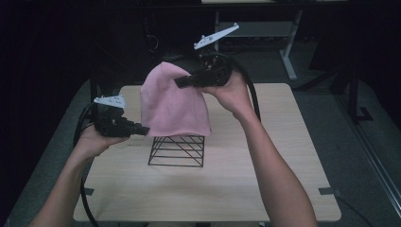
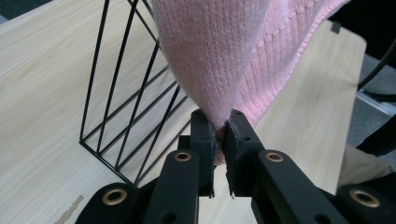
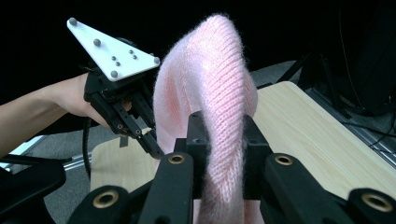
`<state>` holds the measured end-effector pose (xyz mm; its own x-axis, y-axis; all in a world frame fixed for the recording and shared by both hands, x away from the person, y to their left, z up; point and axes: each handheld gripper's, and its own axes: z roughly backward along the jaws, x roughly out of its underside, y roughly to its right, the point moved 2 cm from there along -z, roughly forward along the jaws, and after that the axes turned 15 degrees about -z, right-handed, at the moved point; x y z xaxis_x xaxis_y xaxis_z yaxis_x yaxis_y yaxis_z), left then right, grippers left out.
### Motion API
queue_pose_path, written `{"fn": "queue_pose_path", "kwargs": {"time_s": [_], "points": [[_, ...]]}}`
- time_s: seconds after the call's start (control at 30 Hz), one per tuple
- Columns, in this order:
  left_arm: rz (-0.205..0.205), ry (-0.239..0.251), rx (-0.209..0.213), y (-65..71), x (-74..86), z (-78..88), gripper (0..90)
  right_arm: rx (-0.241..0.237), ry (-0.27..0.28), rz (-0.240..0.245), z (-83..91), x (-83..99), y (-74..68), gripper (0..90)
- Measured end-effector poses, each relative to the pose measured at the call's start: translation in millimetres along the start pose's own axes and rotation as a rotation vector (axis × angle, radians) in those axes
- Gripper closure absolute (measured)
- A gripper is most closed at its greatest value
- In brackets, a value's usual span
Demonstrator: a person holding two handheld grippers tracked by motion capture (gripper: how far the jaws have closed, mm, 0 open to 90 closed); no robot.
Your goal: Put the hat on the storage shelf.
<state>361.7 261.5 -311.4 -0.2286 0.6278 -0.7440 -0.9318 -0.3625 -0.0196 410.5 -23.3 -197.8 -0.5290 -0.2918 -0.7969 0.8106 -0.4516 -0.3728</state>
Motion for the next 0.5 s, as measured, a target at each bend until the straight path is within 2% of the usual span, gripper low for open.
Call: {"fn": "queue_pose_path", "kwargs": {"time_s": [0.23,0.37,0.5], "points": [[-0.026,-0.050,-0.011,-0.4,-3.3,-16.6,82.9,0.000,0.010,-0.026,4.2,13.6,12.0,78.1],[-0.035,-0.069,-0.021,0.0,-1.9,-17.9,83.0,-0.011,0.018,-0.031,3.0,20.2,14.2,77.7],[-0.022,-0.064,-0.023,1.5,5.9,-17.6,83.0,-0.032,0.015,-0.028,-1.7,25.1,11.5,77.4]]}}
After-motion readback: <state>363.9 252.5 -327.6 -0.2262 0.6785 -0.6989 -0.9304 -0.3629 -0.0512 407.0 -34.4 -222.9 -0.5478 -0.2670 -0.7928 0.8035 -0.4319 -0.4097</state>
